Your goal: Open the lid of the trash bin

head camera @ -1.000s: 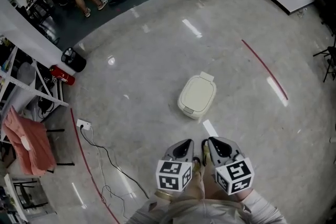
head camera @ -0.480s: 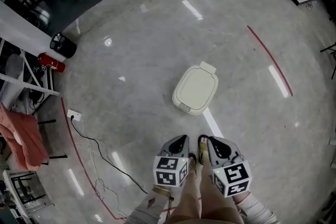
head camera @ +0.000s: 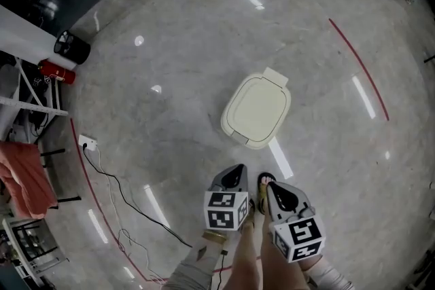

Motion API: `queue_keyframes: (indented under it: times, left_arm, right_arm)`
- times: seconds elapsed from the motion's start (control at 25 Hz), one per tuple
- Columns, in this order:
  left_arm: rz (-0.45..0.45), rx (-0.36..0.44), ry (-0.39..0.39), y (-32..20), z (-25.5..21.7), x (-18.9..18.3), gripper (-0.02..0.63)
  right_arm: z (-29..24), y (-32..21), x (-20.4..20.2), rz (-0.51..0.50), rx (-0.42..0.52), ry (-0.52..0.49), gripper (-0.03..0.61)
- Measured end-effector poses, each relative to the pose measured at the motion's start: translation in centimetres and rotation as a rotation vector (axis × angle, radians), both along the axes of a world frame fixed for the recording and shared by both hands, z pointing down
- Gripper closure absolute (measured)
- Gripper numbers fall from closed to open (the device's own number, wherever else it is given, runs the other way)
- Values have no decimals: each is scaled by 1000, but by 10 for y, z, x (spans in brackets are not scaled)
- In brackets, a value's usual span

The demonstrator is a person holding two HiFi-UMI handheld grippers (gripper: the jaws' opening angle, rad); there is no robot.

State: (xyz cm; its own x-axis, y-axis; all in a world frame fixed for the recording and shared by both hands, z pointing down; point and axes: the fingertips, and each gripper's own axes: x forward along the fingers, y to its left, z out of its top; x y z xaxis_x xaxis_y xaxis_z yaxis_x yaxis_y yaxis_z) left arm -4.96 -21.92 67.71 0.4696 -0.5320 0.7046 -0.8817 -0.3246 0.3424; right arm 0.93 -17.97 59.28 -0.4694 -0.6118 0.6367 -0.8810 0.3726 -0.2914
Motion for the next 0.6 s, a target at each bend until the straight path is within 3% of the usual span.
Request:
queue_keyframes:
  times: [0.6]
  left_arm:
    - [-12,-58,-40,-55,117,2,609]
  right_arm:
    - [66,-10,-11,-14,-86,-21,580]
